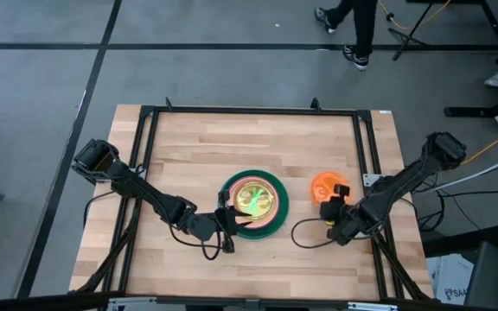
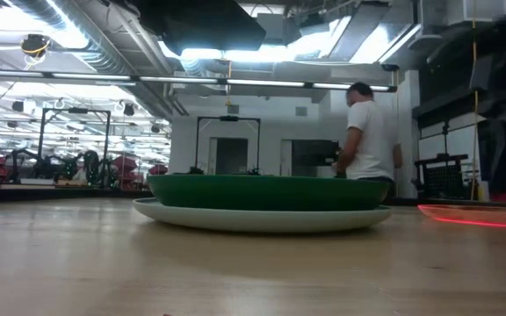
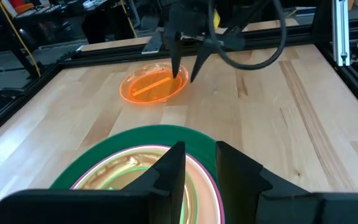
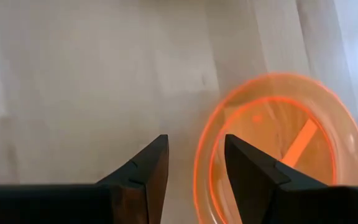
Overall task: Stack plastic plates
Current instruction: Stack the orange plate on top of the light green plate
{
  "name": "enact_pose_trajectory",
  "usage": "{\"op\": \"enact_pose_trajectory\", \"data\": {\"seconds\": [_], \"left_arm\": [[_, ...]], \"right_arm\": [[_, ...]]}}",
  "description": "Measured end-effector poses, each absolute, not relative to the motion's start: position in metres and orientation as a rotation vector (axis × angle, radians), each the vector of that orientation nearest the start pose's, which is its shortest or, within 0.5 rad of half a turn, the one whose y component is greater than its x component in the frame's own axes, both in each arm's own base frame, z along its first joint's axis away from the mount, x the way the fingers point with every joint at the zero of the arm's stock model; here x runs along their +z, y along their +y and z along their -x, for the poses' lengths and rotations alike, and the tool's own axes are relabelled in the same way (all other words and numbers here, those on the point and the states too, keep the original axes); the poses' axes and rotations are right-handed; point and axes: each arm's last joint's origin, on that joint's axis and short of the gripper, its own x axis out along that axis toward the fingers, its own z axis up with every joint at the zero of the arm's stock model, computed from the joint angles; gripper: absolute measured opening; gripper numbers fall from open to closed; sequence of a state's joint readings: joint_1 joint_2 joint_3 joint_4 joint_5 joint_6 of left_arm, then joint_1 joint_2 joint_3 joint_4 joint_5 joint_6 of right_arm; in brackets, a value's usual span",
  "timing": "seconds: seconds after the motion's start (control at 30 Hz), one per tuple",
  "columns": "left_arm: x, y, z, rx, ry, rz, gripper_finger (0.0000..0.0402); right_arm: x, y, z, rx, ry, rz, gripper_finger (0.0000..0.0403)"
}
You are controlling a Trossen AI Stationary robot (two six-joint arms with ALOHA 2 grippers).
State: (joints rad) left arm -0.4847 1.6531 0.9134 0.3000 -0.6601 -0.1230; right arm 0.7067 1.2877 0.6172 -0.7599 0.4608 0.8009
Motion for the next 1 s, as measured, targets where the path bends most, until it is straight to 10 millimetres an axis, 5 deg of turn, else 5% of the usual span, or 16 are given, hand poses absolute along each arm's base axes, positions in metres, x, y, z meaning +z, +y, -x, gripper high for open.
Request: {"op": "enact_pose_trajectory", "data": {"seconds": [1.0], "left_arm": [[0.207, -0.145, -0.314, 0.195, 0.359, -0.118, 0.0082]], "right_arm": [[0.114, 0.093, -0.133, -0.319, 1.055, 0.147, 0.0143]]}}
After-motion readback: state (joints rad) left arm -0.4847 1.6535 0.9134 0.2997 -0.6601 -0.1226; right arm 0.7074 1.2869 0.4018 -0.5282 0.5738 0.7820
